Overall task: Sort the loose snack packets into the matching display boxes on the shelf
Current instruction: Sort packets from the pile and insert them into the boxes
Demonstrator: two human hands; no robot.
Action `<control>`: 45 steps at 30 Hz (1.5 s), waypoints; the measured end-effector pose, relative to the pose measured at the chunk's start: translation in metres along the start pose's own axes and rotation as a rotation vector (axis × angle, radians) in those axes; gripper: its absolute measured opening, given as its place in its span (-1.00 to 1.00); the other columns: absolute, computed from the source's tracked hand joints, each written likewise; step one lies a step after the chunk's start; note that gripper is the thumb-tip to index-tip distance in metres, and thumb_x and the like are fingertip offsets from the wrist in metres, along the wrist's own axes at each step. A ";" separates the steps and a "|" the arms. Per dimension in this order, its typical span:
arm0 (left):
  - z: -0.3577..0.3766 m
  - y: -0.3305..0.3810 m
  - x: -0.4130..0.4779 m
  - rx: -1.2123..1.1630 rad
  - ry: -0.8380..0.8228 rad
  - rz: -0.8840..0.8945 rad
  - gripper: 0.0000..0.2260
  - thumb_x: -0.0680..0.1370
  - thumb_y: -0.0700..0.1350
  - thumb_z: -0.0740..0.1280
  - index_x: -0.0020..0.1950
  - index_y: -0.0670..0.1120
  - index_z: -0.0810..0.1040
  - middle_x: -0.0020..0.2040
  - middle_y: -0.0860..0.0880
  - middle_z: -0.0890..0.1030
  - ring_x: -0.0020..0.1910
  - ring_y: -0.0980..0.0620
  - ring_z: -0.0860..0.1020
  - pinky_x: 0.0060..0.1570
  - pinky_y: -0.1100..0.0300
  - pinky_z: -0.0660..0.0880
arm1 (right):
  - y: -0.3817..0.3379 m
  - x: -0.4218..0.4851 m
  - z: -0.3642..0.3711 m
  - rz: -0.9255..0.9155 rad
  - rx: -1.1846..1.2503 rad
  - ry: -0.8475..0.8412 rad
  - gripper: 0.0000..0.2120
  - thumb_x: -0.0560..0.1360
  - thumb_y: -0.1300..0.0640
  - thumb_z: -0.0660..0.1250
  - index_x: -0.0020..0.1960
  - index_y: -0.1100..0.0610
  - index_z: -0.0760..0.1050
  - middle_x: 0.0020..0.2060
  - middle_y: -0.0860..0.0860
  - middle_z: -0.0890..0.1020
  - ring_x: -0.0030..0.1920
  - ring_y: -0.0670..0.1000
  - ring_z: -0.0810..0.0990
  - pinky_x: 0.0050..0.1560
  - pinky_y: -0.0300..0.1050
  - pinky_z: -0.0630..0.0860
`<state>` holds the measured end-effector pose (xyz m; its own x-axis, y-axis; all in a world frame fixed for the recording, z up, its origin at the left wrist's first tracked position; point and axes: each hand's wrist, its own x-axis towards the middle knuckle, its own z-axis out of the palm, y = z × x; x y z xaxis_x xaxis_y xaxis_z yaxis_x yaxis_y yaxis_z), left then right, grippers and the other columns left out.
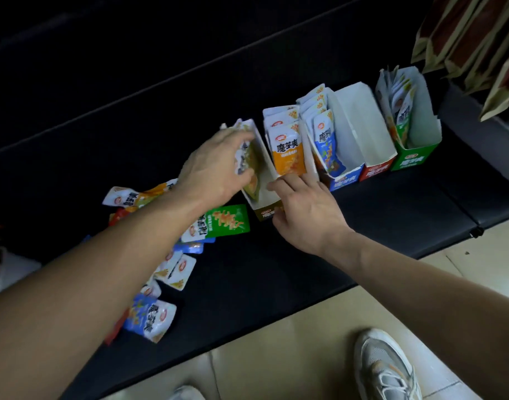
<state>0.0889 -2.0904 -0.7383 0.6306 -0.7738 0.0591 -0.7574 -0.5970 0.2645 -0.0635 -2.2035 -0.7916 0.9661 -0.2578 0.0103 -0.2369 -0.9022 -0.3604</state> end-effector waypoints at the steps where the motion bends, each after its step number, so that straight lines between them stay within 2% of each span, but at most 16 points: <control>1: -0.008 -0.011 -0.022 0.024 -0.048 0.003 -0.48 0.53 -0.03 0.43 0.47 0.05 0.40 0.33 0.02 0.47 0.16 -0.01 0.53 0.09 0.09 0.49 | -0.011 -0.001 0.001 -0.036 0.011 0.001 -0.57 0.46 0.06 0.30 0.33 0.07 0.47 0.19 0.05 0.53 0.20 0.19 0.47 0.19 0.15 0.45; 5: -0.021 -0.069 -0.111 0.046 -0.183 -0.131 -0.55 0.55 0.00 0.43 0.42 0.05 0.46 0.20 0.09 0.47 0.03 0.06 0.52 -0.04 0.13 0.43 | -0.048 -0.010 0.017 -0.153 0.058 -0.132 -0.56 0.52 0.04 0.27 0.40 0.03 0.40 0.22 0.02 0.51 0.25 0.15 0.44 0.22 0.08 0.43; 11: 0.013 -0.148 -0.213 -0.031 -0.245 -0.399 -0.61 0.55 0.04 0.42 0.36 0.07 0.49 0.22 0.10 0.51 0.07 0.08 0.54 0.01 0.14 0.46 | -0.076 -0.009 0.065 -0.195 0.000 -0.449 -0.46 0.59 -0.07 0.23 0.53 -0.02 0.21 0.41 0.00 0.34 0.38 0.10 0.34 0.35 0.06 0.39; 14: 0.042 -0.165 -0.245 -0.073 -0.202 -0.482 -0.65 0.53 -0.02 0.45 0.31 0.01 0.53 0.24 0.05 0.53 0.17 0.00 0.51 0.12 0.11 0.45 | -0.089 -0.003 0.088 -0.275 -0.094 -0.552 -0.36 0.60 -0.12 0.21 0.60 -0.03 0.07 0.53 -0.04 0.16 0.46 0.08 0.24 0.41 0.05 0.33; 17: 0.076 -0.170 -0.271 0.086 -0.134 -0.515 -0.61 0.48 0.03 0.44 0.28 -0.03 0.56 0.25 -0.02 0.54 0.21 -0.16 0.47 0.28 -0.09 0.42 | -0.103 0.000 0.106 -0.385 -0.133 -0.611 -0.31 0.60 -0.14 0.18 0.63 -0.06 -0.04 0.60 -0.10 -0.01 0.53 0.04 0.11 0.47 0.01 0.22; 20: 0.100 -0.162 -0.288 0.101 -0.010 -0.532 -0.58 0.51 0.06 0.27 0.32 -0.04 0.57 0.32 -0.03 0.53 0.17 -0.19 0.50 0.18 -0.12 0.50 | -0.116 -0.002 0.121 -0.479 -0.122 -0.600 -0.31 0.61 -0.15 0.16 0.63 -0.07 -0.07 0.60 -0.14 -0.04 0.55 -0.02 0.04 0.48 -0.01 0.15; 23: 0.113 -0.149 -0.287 0.062 0.077 -0.499 -0.58 0.54 0.07 0.25 0.34 -0.04 0.58 0.36 -0.03 0.53 0.15 -0.18 0.50 0.16 -0.05 0.51 | -0.127 -0.010 0.132 -0.541 -0.103 -0.551 -0.34 0.61 -0.17 0.14 0.62 -0.10 -0.03 0.59 -0.15 0.02 0.53 -0.03 0.05 0.48 -0.01 0.19; 26: 0.115 -0.131 -0.280 -0.106 0.053 -0.446 -0.56 0.55 0.14 0.24 0.35 -0.04 0.58 0.38 0.01 0.53 0.23 -0.13 0.50 0.22 0.02 0.49 | -0.130 -0.025 0.141 -0.529 -0.112 -0.516 -0.46 0.60 -0.22 0.11 0.54 -0.12 0.22 0.55 -0.13 0.20 0.49 0.02 0.20 0.38 0.04 0.32; 28: 0.115 -0.131 -0.280 -0.221 0.057 -0.436 -0.63 0.58 0.07 0.32 0.35 -0.02 0.58 0.39 0.05 0.52 0.28 -0.07 0.49 0.27 0.05 0.48 | -0.126 -0.035 0.145 -0.460 -0.137 -0.472 -0.47 0.56 -0.25 0.04 0.44 -0.08 0.39 0.48 -0.06 0.37 0.44 0.08 0.33 0.27 0.11 0.43; 29: 0.114 -0.136 -0.282 -0.222 0.068 -0.428 -0.65 0.58 0.02 0.37 0.34 -0.02 0.59 0.39 0.07 0.52 0.29 -0.05 0.48 0.27 0.06 0.47 | -0.123 -0.038 0.146 -0.427 -0.146 -0.438 -0.46 0.54 -0.25 0.04 0.38 -0.04 0.47 0.43 -0.02 0.44 0.39 0.12 0.41 0.21 0.13 0.48; 31: 0.115 -0.148 -0.288 -0.144 0.089 -0.399 -0.63 0.55 -0.01 0.43 0.35 -0.01 0.58 0.40 0.09 0.51 0.25 -0.05 0.46 0.28 0.07 0.44 | -0.119 -0.041 0.150 -0.376 -0.158 -0.345 -0.49 0.51 -0.23 0.19 0.31 0.04 0.54 0.33 0.05 0.52 0.28 0.16 0.49 0.13 0.14 0.52; 34: 0.116 -0.150 -0.291 -0.172 0.053 -0.407 -0.56 0.52 0.02 0.46 0.39 0.00 0.54 0.42 0.11 0.47 0.25 -0.05 0.42 0.28 0.15 0.38 | -0.128 -0.039 0.152 -0.319 -0.145 -0.307 -0.43 0.43 -0.24 0.37 0.32 0.07 0.49 0.21 0.05 0.52 0.18 0.16 0.51 0.10 0.11 0.50; 37: 0.117 -0.152 -0.289 -0.177 0.057 -0.368 -0.58 0.52 0.05 0.44 0.36 0.03 0.56 0.40 0.13 0.49 0.21 -0.02 0.42 0.25 0.15 0.40 | -0.140 -0.033 0.152 -0.218 -0.091 -0.435 -0.37 0.42 -0.23 0.45 0.37 -0.04 0.34 0.18 -0.02 0.44 0.21 0.06 0.44 0.14 -0.01 0.42; 41: 0.109 -0.171 -0.291 -0.046 0.173 -0.381 -0.65 0.53 0.03 0.41 0.31 0.01 0.56 0.29 0.07 0.56 0.13 -0.06 0.43 0.14 -0.07 0.48 | -0.126 -0.021 0.146 -0.093 0.191 -0.506 -0.62 0.43 0.03 0.51 0.11 -0.11 0.38 0.02 -0.10 0.45 0.00 -0.01 0.53 -0.14 -0.11 0.40; 43: 0.101 -0.167 -0.285 -0.059 0.181 -0.396 -0.51 0.48 0.13 0.40 0.38 0.02 0.49 0.32 0.07 0.53 0.20 -0.05 0.42 0.19 -0.03 0.45 | -0.116 -0.013 0.133 -0.061 0.356 -0.525 -0.72 0.48 0.16 0.45 0.02 -0.12 0.41 -0.04 -0.11 0.54 -0.08 -0.05 0.58 -0.26 -0.15 0.47; 45: 0.091 -0.153 -0.270 -0.116 0.137 -0.351 -0.34 0.43 0.26 0.39 0.47 0.05 0.40 0.39 0.08 0.49 0.30 -0.03 0.39 0.26 0.06 0.35 | -0.113 -0.004 0.118 -0.076 0.445 -0.536 -0.78 0.53 0.20 0.38 0.00 -0.12 0.49 -0.09 -0.13 0.61 -0.14 -0.08 0.60 -0.32 -0.23 0.50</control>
<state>0.0194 -1.8094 -0.8826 0.8707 -0.4866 0.0711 -0.4721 -0.7867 0.3979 -0.0284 -2.0594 -0.8612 0.9226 0.1101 -0.3696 -0.2127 -0.6542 -0.7258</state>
